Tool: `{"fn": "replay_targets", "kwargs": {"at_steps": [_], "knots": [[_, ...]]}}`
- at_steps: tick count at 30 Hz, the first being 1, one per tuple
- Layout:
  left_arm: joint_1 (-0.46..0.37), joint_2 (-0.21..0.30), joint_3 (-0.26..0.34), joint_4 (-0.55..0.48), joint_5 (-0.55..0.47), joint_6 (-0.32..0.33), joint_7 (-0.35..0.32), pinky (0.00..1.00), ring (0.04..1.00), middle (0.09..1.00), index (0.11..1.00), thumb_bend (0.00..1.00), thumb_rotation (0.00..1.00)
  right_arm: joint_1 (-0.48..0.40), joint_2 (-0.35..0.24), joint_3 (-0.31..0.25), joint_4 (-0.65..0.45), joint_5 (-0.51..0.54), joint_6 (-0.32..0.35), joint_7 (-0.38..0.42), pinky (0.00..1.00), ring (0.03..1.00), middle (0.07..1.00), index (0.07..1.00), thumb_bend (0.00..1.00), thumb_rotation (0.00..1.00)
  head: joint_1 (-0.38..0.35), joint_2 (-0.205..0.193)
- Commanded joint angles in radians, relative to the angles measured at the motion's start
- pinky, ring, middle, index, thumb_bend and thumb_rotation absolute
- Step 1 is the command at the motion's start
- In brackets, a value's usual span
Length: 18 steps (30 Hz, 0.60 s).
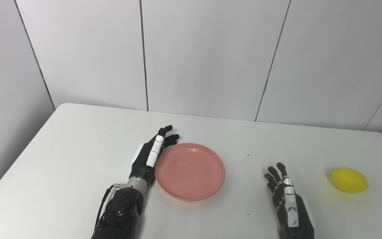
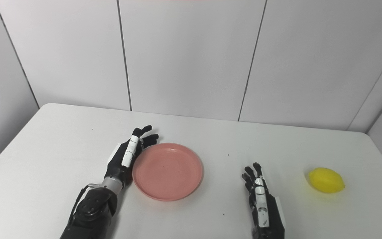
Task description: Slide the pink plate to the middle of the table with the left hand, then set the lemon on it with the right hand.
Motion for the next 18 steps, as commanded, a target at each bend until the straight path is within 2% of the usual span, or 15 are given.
{"fn": "replay_targets", "kwargs": {"at_steps": [1,8,18], "knots": [[0.016,-0.048,-0.037,0.033,-0.025,0.122,-0.071,0.99,0.83,0.785,0.845,0.92,0.94,0.032,0.018,0.011,0.057,0.008,0.0,0.003,1.0,0.934,0.933,0.976,0.75,0.97,0.0,0.001],[0.012,-0.057,-0.034,0.022,-0.032,0.14,-0.061,0.97,0.832,0.785,0.842,0.91,0.95,0.031,0.019,0.011,0.054,0.011,0.006,0.001,1.0,0.936,0.932,0.978,0.75,0.96,-0.001,0.003],[0.007,-0.059,-0.037,0.008,-0.033,0.16,-0.066,1.0,0.837,0.793,0.85,0.94,0.94,0.029,0.023,0.015,0.055,0.011,0.002,-0.001,1.0,0.935,0.931,0.974,0.73,0.96,-0.006,0.004]]}}
